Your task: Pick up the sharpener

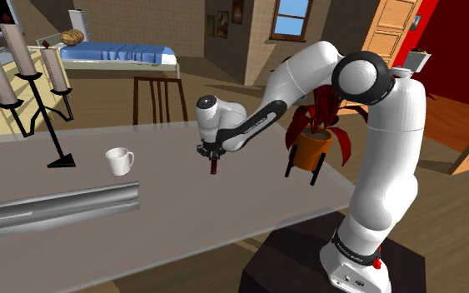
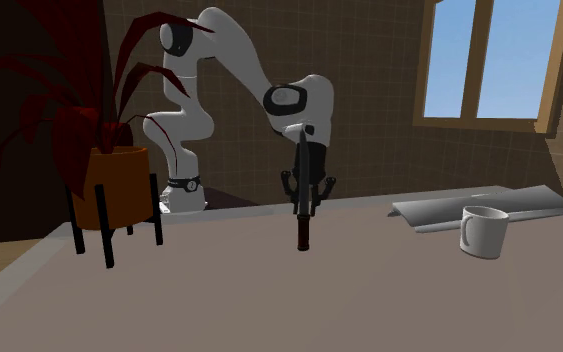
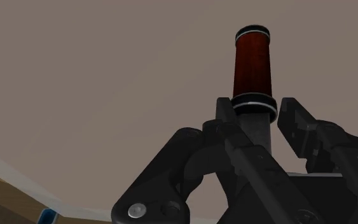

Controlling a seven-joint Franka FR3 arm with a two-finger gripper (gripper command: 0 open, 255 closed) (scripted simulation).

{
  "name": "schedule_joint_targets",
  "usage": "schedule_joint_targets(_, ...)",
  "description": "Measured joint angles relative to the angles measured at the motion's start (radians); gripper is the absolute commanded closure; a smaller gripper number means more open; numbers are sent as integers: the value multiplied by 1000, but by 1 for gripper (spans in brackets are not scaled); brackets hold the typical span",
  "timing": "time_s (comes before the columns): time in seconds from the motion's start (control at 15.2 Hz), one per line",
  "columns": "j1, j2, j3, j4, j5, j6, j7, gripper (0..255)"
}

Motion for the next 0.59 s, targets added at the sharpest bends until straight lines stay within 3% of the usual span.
schedule_joint_targets(0.59, -13, -59, 21, 14, 64, -55, -64, 255)
